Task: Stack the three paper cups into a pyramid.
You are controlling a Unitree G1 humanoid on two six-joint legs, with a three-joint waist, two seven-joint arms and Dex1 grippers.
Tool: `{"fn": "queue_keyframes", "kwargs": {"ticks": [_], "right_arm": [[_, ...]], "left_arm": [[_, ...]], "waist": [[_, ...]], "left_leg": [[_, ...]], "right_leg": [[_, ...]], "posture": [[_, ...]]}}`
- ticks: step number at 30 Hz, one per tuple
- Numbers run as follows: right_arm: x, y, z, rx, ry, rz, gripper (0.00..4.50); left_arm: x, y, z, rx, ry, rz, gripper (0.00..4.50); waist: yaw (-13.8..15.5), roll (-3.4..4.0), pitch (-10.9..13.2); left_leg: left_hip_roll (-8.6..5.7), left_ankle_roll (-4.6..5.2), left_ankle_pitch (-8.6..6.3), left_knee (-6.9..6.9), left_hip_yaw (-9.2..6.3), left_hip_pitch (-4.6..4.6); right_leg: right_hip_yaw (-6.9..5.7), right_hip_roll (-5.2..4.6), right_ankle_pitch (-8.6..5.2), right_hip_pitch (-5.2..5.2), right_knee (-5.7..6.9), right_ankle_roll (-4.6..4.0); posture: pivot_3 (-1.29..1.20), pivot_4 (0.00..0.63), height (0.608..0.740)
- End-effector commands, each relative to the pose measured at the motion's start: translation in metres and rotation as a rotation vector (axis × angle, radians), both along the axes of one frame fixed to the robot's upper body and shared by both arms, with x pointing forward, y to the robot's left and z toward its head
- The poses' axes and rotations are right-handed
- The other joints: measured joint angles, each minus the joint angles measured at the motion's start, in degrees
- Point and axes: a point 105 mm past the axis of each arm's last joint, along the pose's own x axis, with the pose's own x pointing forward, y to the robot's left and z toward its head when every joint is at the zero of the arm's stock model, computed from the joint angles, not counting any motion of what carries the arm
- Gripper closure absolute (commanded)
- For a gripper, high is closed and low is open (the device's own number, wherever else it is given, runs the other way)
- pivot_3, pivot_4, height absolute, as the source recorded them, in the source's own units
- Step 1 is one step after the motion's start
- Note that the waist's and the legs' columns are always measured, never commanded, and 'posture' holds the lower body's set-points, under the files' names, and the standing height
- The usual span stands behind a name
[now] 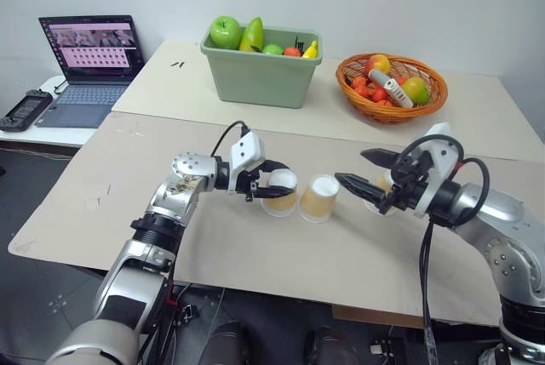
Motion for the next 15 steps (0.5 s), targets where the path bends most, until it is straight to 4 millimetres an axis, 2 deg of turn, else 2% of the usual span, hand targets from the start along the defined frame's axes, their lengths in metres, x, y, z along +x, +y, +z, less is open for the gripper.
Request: {"fn": "queue_keyframes", "kwargs": {"ticks": [1, 2, 5, 9, 15], "right_arm": [[-0.006, 0.000, 0.011, 0.001, -0.042, 0.013, 0.10], [-0.007, 0.000, 0.010, 0.003, -0.041, 0.015, 0.10], [-0.007, 0.001, 0.008, 0.005, -0.036, 0.021, 0.10], [-0.005, 0.001, 0.008, 0.006, -0.033, 0.028, 0.10], [-0.004, -0.025, 0.017, 0.005, -0.047, -0.031, 0.10]], "left_arm": [[-0.001, 0.000, -0.005, 0.019, -0.004, 0.009, 0.23], [-0.001, 0.000, -0.005, 0.018, -0.008, 0.009, 0.06], [-0.002, 0.002, 0.006, -0.021, -0.004, 0.012, 0.06], [-0.007, 0.014, 0.025, -0.034, -0.026, 0.013, 0.06], [-0.029, 0.034, 0.052, -0.048, -0.032, 0.011, 0.06]], "waist": [[-0.26, 0.00, 0.00], [-0.38, 0.00, 0.00], [-0.46, 0.00, 0.00], [-0.73, 0.00, 0.00], [-1.07, 0.02, 0.02]], "left_leg": [[-0.01, 0.00, 0.00, 0.00, 0.01, -0.01], [0.00, 0.00, 0.00, -0.01, 0.01, -0.07], [-0.01, 0.00, 0.00, -0.01, 0.01, -0.32], [-0.03, 0.00, 0.00, -0.01, 0.02, -0.35], [0.03, 0.00, 0.00, -0.01, 0.01, -0.32]], "right_leg": [[0.00, 0.00, 0.00, -0.02, 0.00, 0.00], [0.00, 0.00, 0.00, -0.07, 0.00, 0.00], [-0.03, 0.01, 0.01, -0.32, 0.02, 0.00], [-0.04, 0.01, 0.01, -0.34, 0.01, 0.01], [0.00, 0.00, 0.01, -0.33, 0.00, 0.02]], "posture": [[0.00, 0.150, 0.740], [0.00, 0.150, 0.740], [0.00, 0.150, 0.740], [0.00, 0.150, 0.740], [0.00, 0.150, 0.740]]}}
